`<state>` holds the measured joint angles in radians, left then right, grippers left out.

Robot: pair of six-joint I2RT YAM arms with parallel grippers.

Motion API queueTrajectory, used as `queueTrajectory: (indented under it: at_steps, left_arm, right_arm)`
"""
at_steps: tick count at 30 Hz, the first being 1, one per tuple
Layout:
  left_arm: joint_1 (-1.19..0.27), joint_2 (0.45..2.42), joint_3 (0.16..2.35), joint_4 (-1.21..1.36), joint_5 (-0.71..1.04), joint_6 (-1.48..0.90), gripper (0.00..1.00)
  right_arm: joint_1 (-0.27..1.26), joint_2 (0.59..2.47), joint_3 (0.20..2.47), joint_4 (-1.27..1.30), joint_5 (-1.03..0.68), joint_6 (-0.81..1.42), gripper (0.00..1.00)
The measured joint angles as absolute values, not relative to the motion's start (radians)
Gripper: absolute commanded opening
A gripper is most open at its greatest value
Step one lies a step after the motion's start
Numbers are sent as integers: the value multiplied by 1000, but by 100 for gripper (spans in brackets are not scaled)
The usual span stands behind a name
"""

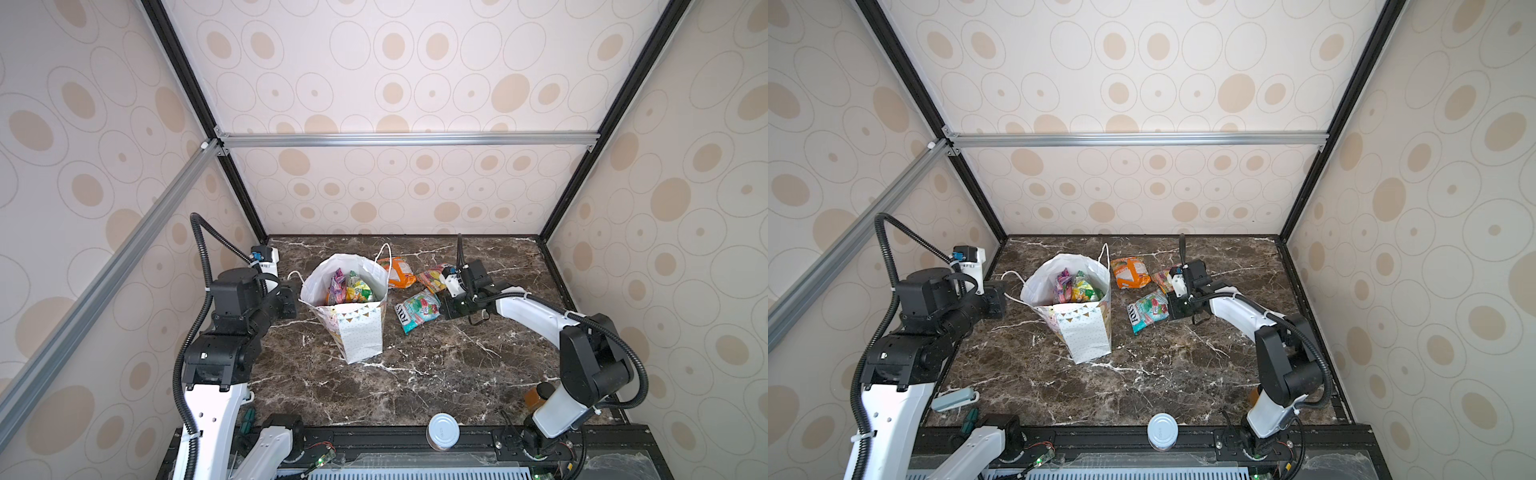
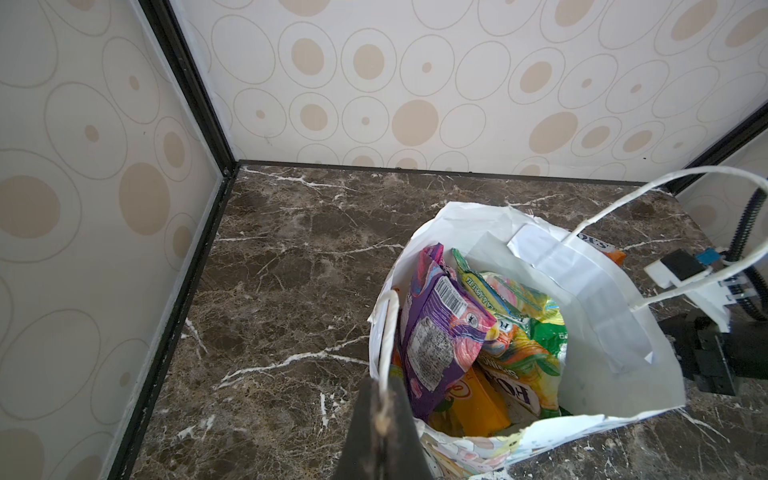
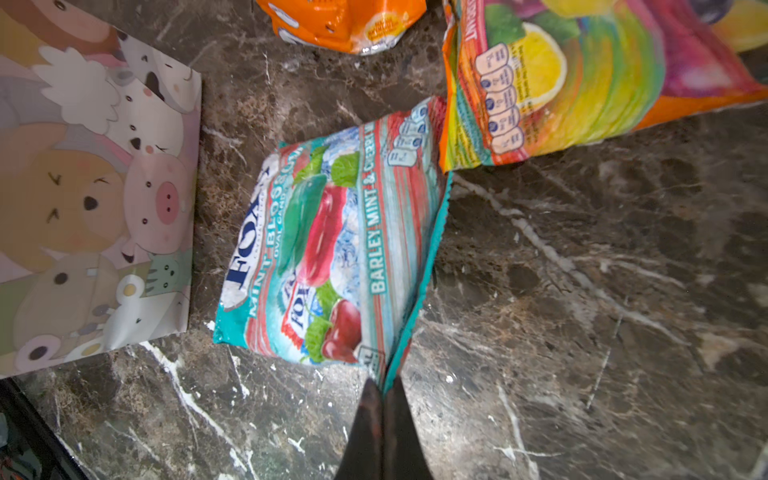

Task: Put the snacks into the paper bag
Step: 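Lift the teal packet off the table with the right gripper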

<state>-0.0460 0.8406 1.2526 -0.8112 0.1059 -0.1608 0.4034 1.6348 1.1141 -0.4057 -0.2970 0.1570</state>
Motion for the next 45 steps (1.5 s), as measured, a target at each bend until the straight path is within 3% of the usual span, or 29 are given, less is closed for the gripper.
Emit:
queueTrajectory:
  at_steps: [45]
  left_arm:
    - [-46, 841, 1253, -810, 115, -160, 0]
  right_arm:
    - [403, 1316, 1180, -464, -434, 216, 0]
